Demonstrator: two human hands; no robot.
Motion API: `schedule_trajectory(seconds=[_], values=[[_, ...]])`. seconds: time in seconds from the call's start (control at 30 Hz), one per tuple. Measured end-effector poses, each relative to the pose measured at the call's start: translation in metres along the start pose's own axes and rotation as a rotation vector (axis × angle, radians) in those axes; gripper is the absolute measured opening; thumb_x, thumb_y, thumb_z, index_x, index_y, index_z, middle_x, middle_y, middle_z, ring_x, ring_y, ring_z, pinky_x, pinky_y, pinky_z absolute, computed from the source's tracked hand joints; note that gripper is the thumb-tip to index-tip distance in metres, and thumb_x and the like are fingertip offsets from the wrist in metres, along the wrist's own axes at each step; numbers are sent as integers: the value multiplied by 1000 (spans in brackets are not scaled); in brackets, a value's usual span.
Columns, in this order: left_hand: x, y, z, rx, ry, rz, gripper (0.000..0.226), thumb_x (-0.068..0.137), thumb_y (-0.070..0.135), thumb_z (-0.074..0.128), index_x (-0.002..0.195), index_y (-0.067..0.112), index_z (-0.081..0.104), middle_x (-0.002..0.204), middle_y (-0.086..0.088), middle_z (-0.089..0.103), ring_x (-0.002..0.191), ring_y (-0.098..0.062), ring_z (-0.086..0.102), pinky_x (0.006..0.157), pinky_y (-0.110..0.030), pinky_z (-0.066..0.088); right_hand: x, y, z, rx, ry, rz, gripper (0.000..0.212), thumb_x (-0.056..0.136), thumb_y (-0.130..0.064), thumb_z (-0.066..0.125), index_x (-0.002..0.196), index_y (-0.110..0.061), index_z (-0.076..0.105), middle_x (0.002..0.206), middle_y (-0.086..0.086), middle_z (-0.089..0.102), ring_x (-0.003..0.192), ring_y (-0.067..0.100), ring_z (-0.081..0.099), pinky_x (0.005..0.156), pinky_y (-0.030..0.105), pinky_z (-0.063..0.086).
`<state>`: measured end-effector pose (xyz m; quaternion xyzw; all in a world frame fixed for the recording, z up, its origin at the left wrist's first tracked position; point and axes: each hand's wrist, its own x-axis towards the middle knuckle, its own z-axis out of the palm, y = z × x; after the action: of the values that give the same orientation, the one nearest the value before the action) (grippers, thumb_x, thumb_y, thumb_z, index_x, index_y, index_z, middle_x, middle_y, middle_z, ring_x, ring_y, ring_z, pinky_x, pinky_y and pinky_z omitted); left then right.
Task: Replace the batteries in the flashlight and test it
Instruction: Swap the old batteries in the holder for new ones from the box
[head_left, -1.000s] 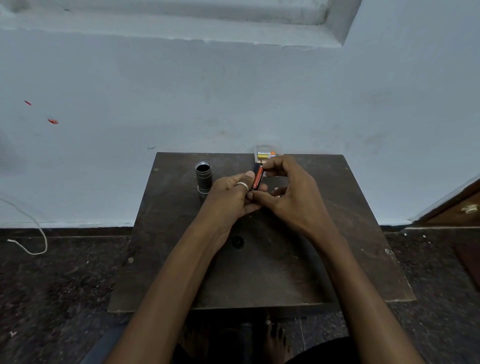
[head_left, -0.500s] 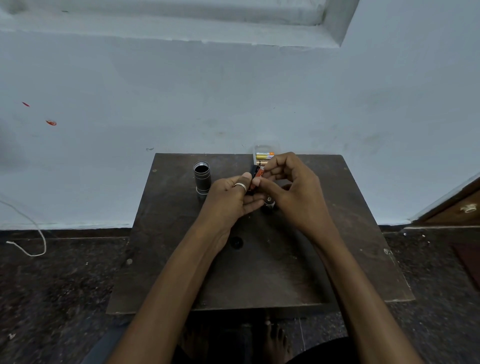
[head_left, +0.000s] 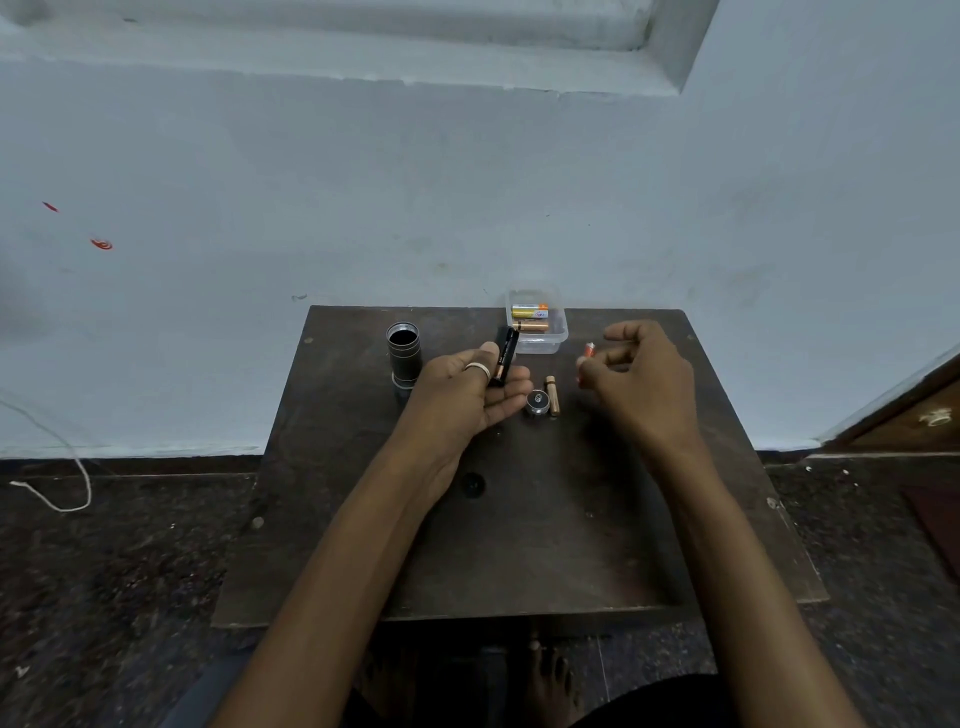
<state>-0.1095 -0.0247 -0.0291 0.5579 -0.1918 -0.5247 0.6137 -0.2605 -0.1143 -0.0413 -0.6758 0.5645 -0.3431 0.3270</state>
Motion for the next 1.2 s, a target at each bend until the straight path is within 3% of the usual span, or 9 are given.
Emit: schedule_trajectory(seconds=[0.17, 0.4, 0.5, 0.6, 0.7, 0.8, 0.87, 1.07, 1.2], values=[[0, 0, 1, 2, -6, -15, 29, 105, 21, 45, 111, -1, 63, 90, -12, 72, 77, -13, 71, 73, -25, 62, 0, 12, 3, -286, -54, -63, 20, 87, -21, 70, 105, -17, 62, 82, -8, 64, 91, 22, 66, 75, 28, 44], [1, -1, 1, 1, -8, -16, 32, 105, 21, 44, 117, -3, 61, 91, -11, 71, 74, -12, 72, 69, -22, 60, 1, 12, 7, -304, -73, -80, 20, 87, -27, 72, 103, -17, 65, 79, -9, 62, 88, 20, 66, 77, 30, 49], [2, -2, 0, 3, -4, -16, 32, 105, 22, 44, 117, -2, 60, 98, -14, 66, 73, -10, 73, 68, -21, 59, 2, 9, 5, -256, -8, -78, 7, 92, -28, 66, 93, -20, 67, 85, -5, 69, 89, 19, 67, 79, 31, 50], [2, -2, 1, -20, -10, -20, 33, 105, 21, 44, 122, -4, 57, 99, -17, 64, 71, -10, 74, 67, -20, 60, 1, 1, 4, -83, 17, -96, 12, 95, -27, 63, 86, -21, 70, 80, -6, 74, 82, 16, 71, 81, 34, 56], [2, -2, 1, -47, -18, -22, 32, 105, 20, 43, 116, -5, 58, 99, -17, 63, 71, -12, 75, 67, -21, 60, -3, -8, 3, 105, -88, -154, 8, 91, -32, 70, 92, -25, 74, 83, -8, 76, 81, 6, 72, 78, 32, 58], [2, -2, 0, -85, -54, -27, 29, 106, 19, 41, 106, 0, 63, 90, -12, 70, 73, -12, 74, 67, -23, 59, -9, -13, 6, 218, -333, -201, 39, 77, -36, 84, 113, -28, 71, 107, -15, 74, 99, -2, 68, 82, 27, 57], [1, -2, -1, -91, -55, -36, 31, 106, 21, 41, 98, 4, 66, 84, -9, 72, 72, -10, 74, 66, -24, 59, -12, -14, 10, 183, -389, -240, 58, 71, -33, 89, 123, -28, 66, 117, -16, 71, 110, -3, 64, 86, 29, 55], [1, -1, 0, -9, -31, -8, 29, 104, 29, 47, 104, 9, 68, 91, -8, 69, 73, -9, 70, 71, -28, 61, -13, -14, 17, 140, -309, -326, 62, 71, -27, 89, 127, -24, 64, 115, -12, 71, 108, -1, 65, 80, 34, 59], [1, -3, 0, -3, -17, 32, 17, 101, 21, 53, 102, 13, 68, 93, -6, 69, 73, -5, 69, 72, -26, 60, -15, -17, 18, 128, -247, -361, 63, 70, -26, 89, 127, -24, 64, 114, -13, 70, 104, 0, 66, 73, 32, 60]])
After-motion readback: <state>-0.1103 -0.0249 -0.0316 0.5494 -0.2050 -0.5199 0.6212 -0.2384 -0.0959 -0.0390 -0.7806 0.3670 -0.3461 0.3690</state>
